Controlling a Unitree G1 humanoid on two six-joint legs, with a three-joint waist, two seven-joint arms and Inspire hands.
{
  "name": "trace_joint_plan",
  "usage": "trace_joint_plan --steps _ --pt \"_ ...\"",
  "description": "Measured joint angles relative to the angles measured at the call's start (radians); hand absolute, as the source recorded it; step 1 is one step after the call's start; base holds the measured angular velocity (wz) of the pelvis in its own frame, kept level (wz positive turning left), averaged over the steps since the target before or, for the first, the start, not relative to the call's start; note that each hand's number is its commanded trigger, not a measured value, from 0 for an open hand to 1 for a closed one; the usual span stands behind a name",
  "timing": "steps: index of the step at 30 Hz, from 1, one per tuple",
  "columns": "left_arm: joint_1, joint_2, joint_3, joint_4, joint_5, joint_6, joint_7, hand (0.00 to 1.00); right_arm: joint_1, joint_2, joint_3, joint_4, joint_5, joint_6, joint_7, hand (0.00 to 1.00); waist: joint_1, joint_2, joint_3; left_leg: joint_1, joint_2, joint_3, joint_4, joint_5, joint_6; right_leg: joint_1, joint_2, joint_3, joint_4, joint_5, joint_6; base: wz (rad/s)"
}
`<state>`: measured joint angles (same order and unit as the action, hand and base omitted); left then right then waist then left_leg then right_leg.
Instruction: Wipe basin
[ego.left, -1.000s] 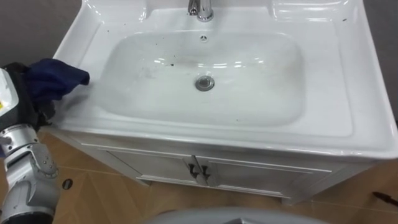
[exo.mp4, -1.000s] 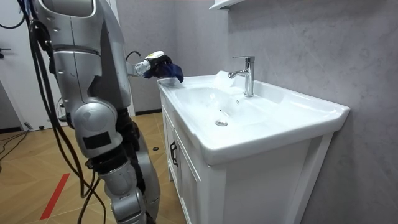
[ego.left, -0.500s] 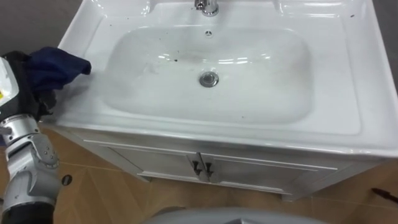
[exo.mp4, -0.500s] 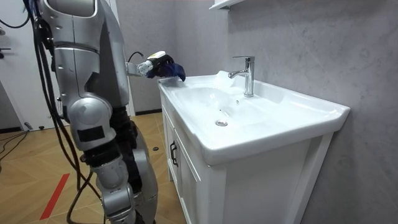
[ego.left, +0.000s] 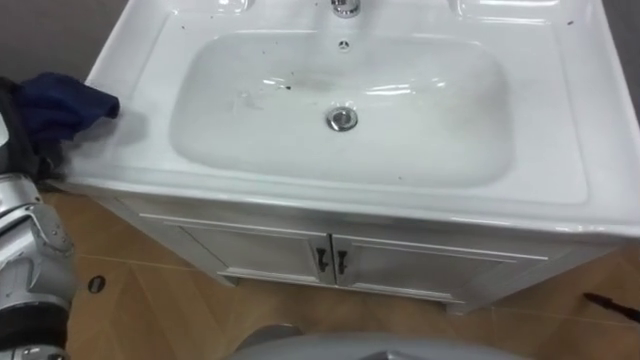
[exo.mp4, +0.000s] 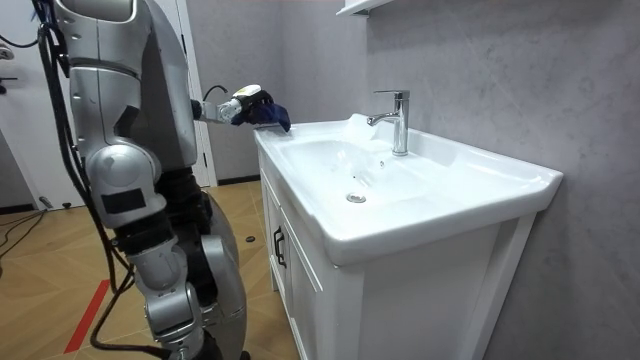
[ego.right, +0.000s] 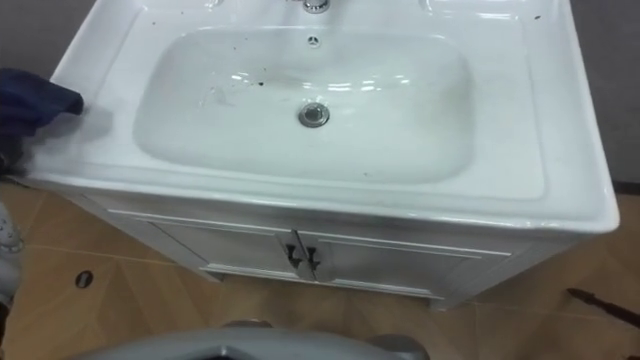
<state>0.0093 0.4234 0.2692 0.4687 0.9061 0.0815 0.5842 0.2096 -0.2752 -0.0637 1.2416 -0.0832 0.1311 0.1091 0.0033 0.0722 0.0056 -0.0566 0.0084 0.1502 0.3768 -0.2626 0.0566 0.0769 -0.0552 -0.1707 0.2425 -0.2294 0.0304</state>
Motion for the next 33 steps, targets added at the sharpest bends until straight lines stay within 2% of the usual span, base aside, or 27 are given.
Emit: trace_joint_plan --steps 1,3,5,8,17,25,33 --pt "0.000 0.000 0.003 0.003 0.000 -0.001 0.004 1.00 0.002 0.000 0.000 0.000 0.000 -0.003 -0.001 0.00 0.000 -0.003 -0.0030 -0.001 0.000 0.003 0.000 0.000 0.001 -0.005 -0.001 0.004 0.004 0.001 0.001 -0.09" --pt "0.000 0.000 0.003 0.005 0.001 -0.007 0.011 1.00 0.009 0.001 0.000 0.000 -0.001 -0.010 -0.002 0.00 -0.001 -0.003 -0.0032 -0.001 0.000 0.008 0.000 -0.001 0.003 -0.008 -0.002 0.005 0.018 0.002 0.002 -0.07" --pt "-0.003 0.000 0.002 0.032 0.001 -0.028 0.041 1.00 0.011 0.001 0.003 0.004 0.000 -0.011 -0.004 0.00 -0.008 -0.001 -0.0023 -0.001 0.000 0.010 0.001 -0.002 0.005 -0.011 -0.003 0.005 0.026 0.002 0.002 -0.02" --pt "-0.007 0.000 0.001 0.067 0.002 -0.038 0.046 1.00 0.013 0.001 0.004 0.006 -0.001 -0.012 -0.003 0.00 -0.026 0.003 0.0002 -0.004 0.000 0.010 0.008 -0.005 0.008 -0.015 -0.004 0.007 0.033 0.003 0.002 0.00" --pt "-0.094 0.000 -0.002 0.090 0.003 -0.039 0.046 1.00 0.020 0.000 0.005 0.006 -0.004 -0.010 0.004 0.00 -0.035 0.009 0.0046 -0.025 0.002 0.010 0.039 -0.014 0.022 -0.028 -0.008 0.007 0.048 0.009 0.013 0.00" --pt "-0.103 0.000 -0.002 0.090 0.049 -0.038 0.039 1.00 0.020 0.000 0.005 0.000 -0.038 -0.011 0.018 0.00 -0.037 0.009 0.0038 -0.023 0.001 0.014 0.039 -0.015 0.024 -0.028 -0.009 0.010 0.047 0.011 0.016 0.00" --pt "-0.103 0.000 -0.002 0.090 0.049 -0.038 0.033 1.00 0.015 0.000 0.005 -0.005 -0.046 -0.011 0.031 0.00 -0.041 0.006 0.0024 -0.027 0.001 0.016 0.039 -0.015 0.024 -0.033 -0.009 0.013 0.049 0.011 0.016 0.00"
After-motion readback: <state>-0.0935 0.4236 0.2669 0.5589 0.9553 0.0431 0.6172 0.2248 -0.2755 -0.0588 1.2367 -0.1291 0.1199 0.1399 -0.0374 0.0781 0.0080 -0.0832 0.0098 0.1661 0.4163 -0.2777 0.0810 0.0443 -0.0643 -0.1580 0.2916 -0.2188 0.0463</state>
